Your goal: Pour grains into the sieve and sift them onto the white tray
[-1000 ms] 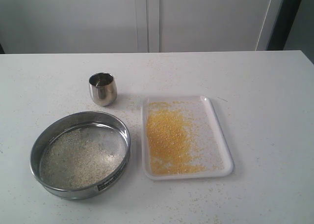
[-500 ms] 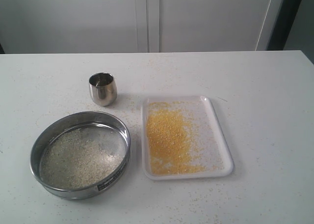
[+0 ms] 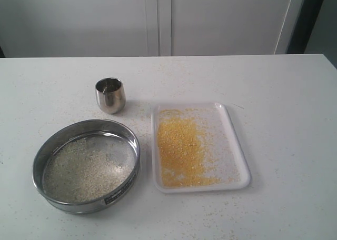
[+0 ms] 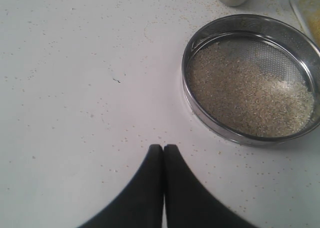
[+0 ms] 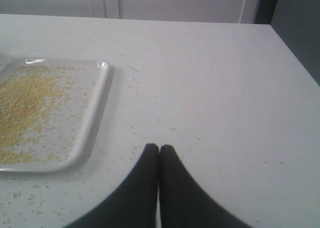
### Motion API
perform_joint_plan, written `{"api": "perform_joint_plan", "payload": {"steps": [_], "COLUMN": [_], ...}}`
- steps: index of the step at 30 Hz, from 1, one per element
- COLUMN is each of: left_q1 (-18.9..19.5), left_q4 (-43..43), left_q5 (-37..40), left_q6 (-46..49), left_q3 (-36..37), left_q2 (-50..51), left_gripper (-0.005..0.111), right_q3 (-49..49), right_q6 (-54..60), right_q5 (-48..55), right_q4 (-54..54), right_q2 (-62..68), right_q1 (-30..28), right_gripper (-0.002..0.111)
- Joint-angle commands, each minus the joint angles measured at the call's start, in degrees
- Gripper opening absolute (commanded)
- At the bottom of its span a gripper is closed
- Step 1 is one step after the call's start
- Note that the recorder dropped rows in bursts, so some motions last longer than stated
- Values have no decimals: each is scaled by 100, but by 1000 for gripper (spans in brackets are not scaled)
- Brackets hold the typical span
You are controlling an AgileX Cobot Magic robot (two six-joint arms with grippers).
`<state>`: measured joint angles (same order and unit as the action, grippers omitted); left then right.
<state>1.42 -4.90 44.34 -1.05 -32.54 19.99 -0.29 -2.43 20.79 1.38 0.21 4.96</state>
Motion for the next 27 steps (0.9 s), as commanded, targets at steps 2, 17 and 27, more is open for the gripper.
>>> {"api": "perform_joint_plan", "payload": {"steps": [2, 17, 27], "left_q1": [21, 21, 21], "left_q4": [-11, -11, -11], "left_q5": [11, -77, -1398], "left_q6": [-4, -4, -4], "left_q3": [6, 35, 724], "left_q2": [-54, -54, -141], "left_gripper": [0, 0, 0], "right_q3": [29, 29, 29], "right_q6": [28, 28, 28], "right_q5": [-103, -114, -114], "right_q4": [16, 17, 17], "right_q2": [-21, -21, -21], "right_q1": [-42, -42, -42], "right_gripper": [0, 0, 0]}}
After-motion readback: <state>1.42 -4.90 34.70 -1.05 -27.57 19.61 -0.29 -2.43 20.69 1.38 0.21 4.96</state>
